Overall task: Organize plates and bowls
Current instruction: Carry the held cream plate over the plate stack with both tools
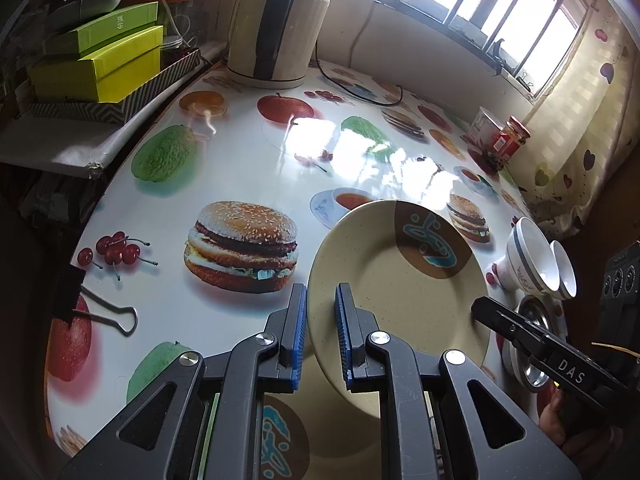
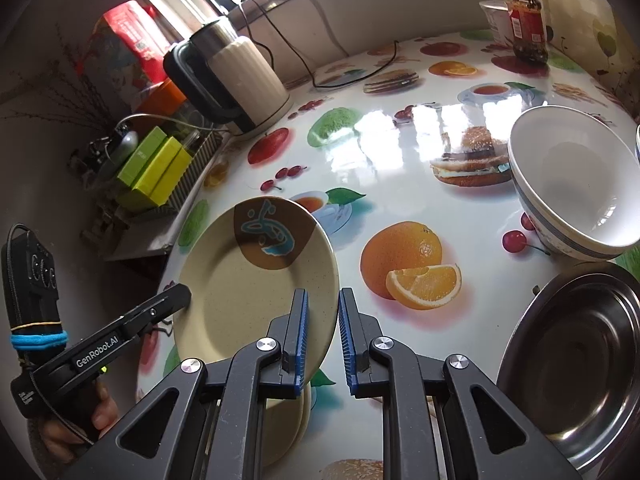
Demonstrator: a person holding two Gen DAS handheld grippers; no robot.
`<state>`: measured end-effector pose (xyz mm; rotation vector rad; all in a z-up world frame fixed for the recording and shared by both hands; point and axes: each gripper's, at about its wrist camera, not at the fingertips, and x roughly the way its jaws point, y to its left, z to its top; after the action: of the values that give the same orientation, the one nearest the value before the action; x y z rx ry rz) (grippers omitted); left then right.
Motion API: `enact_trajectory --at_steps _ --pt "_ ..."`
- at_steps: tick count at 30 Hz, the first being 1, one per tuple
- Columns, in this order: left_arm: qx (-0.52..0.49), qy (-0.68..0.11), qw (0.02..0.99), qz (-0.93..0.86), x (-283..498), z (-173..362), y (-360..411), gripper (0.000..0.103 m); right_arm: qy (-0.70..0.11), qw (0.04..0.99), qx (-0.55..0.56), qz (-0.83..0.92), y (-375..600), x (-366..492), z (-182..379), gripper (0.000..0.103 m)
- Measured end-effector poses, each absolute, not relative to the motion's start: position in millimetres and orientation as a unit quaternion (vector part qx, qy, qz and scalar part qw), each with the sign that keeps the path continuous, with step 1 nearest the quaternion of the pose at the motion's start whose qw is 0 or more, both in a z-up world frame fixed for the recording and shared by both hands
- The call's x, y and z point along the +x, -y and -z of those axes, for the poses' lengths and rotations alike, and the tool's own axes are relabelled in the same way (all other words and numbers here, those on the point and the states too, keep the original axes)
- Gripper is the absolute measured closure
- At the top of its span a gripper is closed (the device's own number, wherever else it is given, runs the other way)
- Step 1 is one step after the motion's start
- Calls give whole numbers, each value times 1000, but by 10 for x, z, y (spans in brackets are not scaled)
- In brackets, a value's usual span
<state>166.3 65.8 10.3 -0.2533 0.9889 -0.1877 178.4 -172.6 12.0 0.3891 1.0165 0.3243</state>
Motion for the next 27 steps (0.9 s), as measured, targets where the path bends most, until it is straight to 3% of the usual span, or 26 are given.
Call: enact_trajectory --at_steps 27 --pt "-154 -480 862 55 1132 127 -908 88 -499 830 162 -188 1506 1411 -18 87"
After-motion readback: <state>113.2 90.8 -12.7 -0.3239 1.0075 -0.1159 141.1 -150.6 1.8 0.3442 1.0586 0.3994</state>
